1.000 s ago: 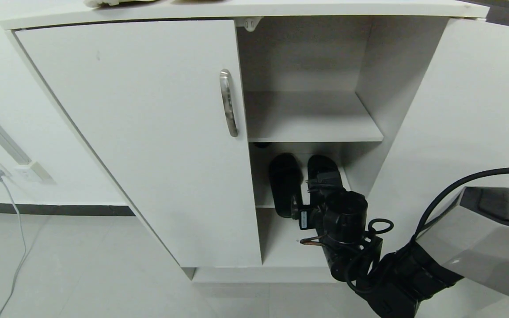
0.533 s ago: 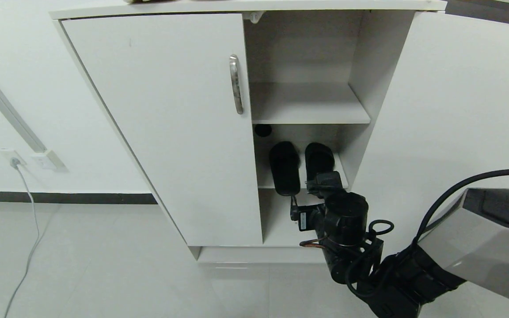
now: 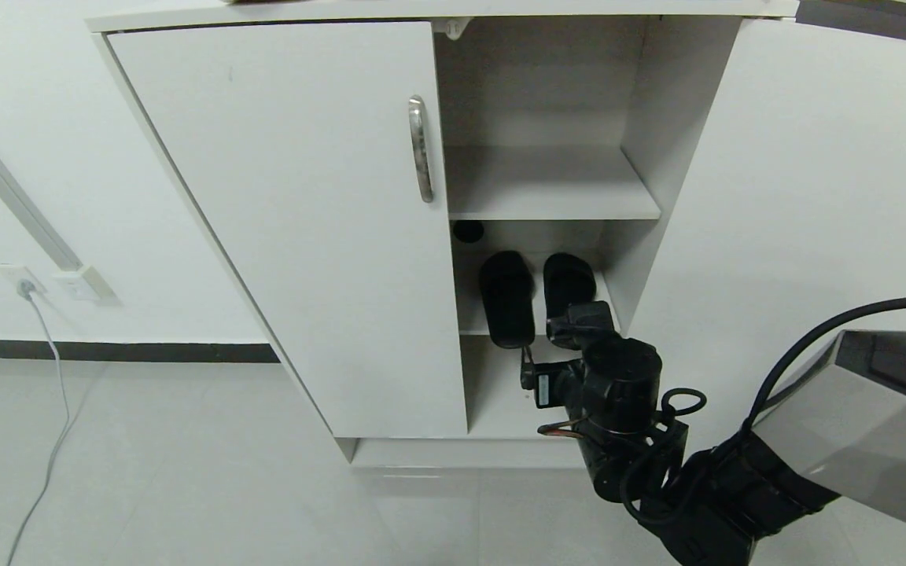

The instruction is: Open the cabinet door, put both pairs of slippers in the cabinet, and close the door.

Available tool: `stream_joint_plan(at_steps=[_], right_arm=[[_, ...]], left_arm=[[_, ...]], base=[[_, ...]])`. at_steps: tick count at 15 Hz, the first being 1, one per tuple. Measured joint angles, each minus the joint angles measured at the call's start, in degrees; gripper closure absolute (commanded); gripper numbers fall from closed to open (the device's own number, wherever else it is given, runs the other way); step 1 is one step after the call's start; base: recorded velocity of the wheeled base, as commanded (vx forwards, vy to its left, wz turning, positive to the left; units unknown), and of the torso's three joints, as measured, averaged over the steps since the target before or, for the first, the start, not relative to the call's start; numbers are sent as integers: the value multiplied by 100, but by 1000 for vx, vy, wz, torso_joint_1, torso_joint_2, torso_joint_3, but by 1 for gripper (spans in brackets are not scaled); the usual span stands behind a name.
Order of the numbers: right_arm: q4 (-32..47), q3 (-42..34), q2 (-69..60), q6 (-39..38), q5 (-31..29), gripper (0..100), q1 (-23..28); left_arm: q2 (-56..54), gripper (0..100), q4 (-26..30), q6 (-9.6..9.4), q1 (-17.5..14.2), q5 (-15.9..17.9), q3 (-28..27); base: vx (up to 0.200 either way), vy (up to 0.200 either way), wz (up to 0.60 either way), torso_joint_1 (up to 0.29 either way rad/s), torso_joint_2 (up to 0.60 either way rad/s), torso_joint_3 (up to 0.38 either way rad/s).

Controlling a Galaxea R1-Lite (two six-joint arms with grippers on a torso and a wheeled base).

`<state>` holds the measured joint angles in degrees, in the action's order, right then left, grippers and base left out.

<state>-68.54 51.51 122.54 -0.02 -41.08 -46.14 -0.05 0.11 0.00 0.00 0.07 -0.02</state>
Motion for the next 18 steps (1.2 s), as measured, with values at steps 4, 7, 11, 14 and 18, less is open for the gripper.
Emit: stream_joint_plan(at_steps=[4,7,11,14,18], right_arm=[[5,-74,-73,2,2,0,-2],[11,-85,-79,0,2,0,-7],[9,-93,-88,2,0,0,-7],[13,-96,-88,2,-2,0,-9],[13,-118,-90,2,-5,0,-7]], left_arm=[[0,100,5,-2,0,17,-2],[0,100,7,-10,0,17,-2],[0,100,5,-10,0,20,-2],[0,100,5,-10,0,20,0],[0,100,0,-11,0,20,0]], base=[[0,0,0,0,0,0],[0,0,0,2,2,93],[0,0,0,2,2,187],[0,0,0,2,2,178],[0,0,0,1,2,18]])
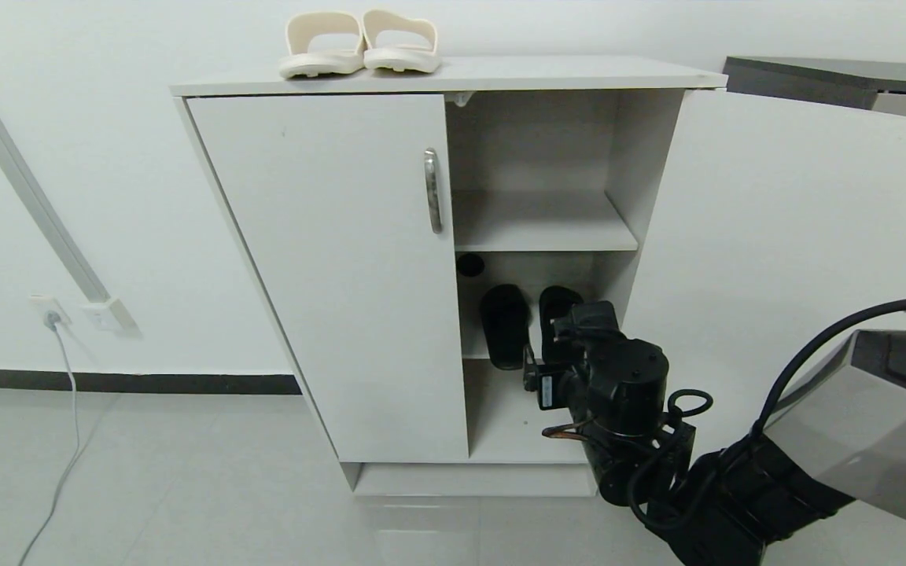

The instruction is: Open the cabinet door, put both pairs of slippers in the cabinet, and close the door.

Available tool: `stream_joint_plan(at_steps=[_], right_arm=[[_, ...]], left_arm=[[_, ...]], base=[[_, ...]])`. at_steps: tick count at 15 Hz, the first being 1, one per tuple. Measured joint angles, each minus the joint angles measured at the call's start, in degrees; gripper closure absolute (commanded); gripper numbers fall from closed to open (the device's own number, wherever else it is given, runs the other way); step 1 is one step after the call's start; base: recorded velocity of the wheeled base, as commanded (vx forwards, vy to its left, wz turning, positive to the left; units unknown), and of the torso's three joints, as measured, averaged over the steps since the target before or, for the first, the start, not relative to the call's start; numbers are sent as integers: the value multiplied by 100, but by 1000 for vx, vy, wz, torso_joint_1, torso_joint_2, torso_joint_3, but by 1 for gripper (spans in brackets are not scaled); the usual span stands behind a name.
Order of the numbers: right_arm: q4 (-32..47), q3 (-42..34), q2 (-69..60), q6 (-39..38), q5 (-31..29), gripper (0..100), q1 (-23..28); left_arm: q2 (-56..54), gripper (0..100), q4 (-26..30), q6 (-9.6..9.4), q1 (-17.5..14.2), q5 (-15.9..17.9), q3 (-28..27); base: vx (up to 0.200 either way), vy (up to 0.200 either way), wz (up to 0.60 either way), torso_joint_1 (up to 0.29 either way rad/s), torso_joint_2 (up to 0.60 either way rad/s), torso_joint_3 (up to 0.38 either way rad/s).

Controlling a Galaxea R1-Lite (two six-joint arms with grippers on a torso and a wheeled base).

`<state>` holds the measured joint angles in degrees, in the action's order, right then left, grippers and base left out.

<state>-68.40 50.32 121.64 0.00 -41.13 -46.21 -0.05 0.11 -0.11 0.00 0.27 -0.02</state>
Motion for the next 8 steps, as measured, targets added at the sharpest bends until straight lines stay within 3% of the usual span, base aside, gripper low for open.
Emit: stream_joint_plan(at_steps=[8], right_arm=[[-11,-30,-13,0,-22,0,0]], left_arm=[[0,100,0,1,0,0,2]], base=[[0,0,0,0,0,0]])
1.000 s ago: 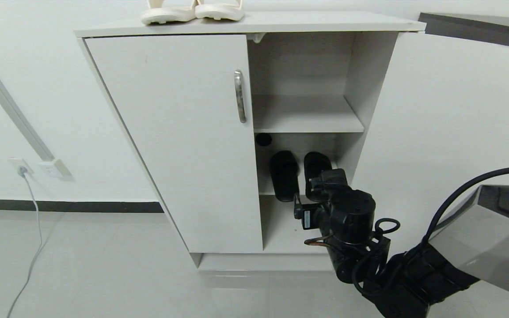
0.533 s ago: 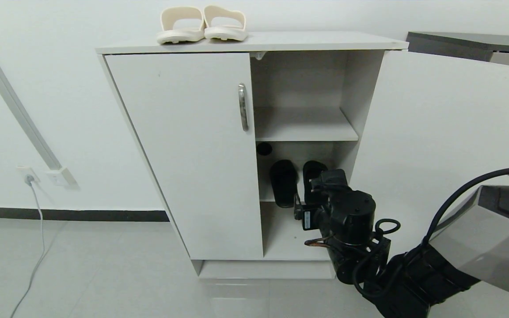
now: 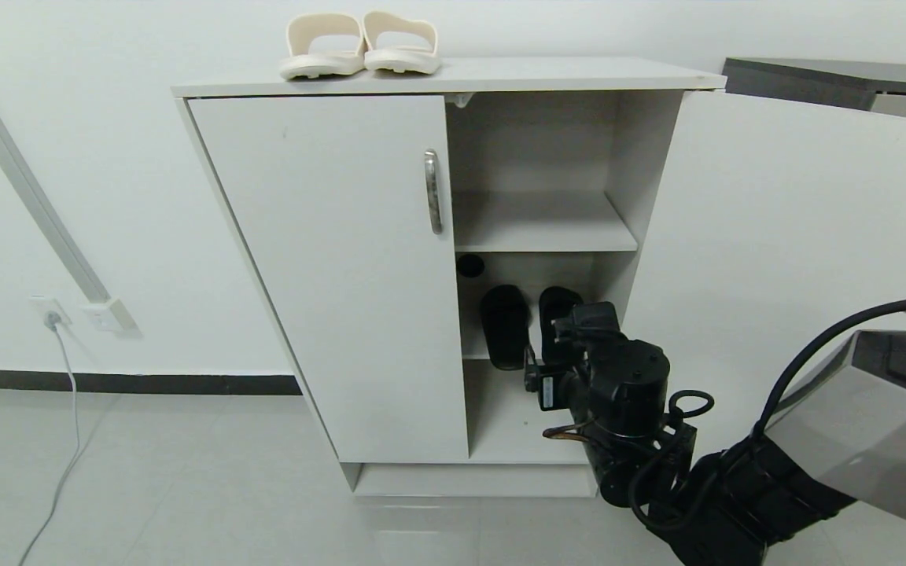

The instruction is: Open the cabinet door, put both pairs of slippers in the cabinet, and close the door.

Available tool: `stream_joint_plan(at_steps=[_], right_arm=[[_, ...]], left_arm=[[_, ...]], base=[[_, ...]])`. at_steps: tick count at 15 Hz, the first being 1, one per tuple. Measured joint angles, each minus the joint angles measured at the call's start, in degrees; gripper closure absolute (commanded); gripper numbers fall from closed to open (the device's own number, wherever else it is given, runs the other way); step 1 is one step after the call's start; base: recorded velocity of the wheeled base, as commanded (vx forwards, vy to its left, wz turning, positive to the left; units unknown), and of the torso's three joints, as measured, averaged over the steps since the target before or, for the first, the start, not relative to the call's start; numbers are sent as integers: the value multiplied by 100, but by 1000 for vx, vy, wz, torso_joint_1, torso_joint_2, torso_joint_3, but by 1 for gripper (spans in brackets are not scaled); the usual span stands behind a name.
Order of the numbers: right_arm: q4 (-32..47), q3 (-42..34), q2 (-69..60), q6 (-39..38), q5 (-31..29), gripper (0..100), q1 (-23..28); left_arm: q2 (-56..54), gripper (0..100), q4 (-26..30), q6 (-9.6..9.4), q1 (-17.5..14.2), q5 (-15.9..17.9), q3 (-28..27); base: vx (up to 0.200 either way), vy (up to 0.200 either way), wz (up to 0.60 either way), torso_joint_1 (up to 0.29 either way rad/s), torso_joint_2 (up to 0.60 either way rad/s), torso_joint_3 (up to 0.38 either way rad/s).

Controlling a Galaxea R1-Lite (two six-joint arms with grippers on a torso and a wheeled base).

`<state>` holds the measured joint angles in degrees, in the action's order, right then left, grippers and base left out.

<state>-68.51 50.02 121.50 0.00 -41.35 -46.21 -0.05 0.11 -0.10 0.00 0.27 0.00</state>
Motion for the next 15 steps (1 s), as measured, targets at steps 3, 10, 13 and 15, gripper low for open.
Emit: stream_joint_plan(at_steps=[3,10,13,15], right_arm=[[0,-13,-4,0,2,0,7],[-13,-38,-22,0,2,0,22],[-18,-62,-26,0,7,0,5],[-38,-82,-39,10,5,0,11]], left_arm=[[0,100,2,0,0,6,0],[0,100,5,-1,0,5,0],[0,100,2,0,0,5,0],[0,100,2,0,0,2,0]], base=[[0,133,0,0,3,3],[0,200,0,7,1,2],[0,200,0,-1,2,6],[0,200,0,5,0,0]])
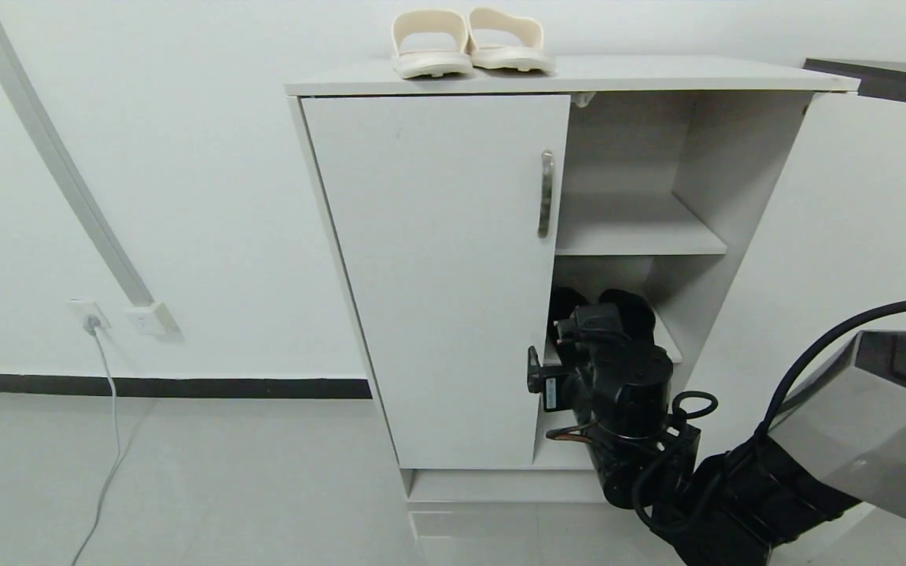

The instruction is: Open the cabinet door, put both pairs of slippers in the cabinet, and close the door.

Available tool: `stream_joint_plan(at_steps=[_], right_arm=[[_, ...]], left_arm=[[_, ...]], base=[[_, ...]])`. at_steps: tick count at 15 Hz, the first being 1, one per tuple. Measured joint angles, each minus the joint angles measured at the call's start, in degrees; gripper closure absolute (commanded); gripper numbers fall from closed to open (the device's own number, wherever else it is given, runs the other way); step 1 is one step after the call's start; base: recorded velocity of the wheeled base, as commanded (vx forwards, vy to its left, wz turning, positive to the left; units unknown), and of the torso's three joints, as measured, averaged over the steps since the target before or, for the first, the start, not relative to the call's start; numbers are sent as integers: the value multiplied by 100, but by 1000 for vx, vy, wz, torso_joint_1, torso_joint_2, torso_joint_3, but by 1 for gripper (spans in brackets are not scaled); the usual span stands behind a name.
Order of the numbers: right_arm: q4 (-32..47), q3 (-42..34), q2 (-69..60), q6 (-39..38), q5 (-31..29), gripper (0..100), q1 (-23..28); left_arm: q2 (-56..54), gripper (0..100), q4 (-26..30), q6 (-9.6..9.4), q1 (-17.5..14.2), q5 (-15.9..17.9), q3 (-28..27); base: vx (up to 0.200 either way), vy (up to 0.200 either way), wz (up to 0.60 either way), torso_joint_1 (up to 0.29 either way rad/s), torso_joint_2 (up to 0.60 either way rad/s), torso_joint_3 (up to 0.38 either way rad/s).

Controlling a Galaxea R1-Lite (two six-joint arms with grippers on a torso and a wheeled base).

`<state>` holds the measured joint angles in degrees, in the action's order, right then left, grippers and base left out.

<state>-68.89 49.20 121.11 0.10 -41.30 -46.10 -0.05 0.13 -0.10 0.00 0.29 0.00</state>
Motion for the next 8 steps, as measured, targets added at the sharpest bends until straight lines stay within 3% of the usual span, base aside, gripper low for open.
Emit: stream_joint_plan(at_steps=[4,8], right_arm=[[-24,-50,-63,6,-2,0,-1],[-129,-89,-116,26,0,0,-12]], left_arm=[[0,100,0,2,0,-2,0],[0,100,0,15,0,-22,0]], base=[[0,200,0,2,5,4],[0,0,0,0,0,0]])
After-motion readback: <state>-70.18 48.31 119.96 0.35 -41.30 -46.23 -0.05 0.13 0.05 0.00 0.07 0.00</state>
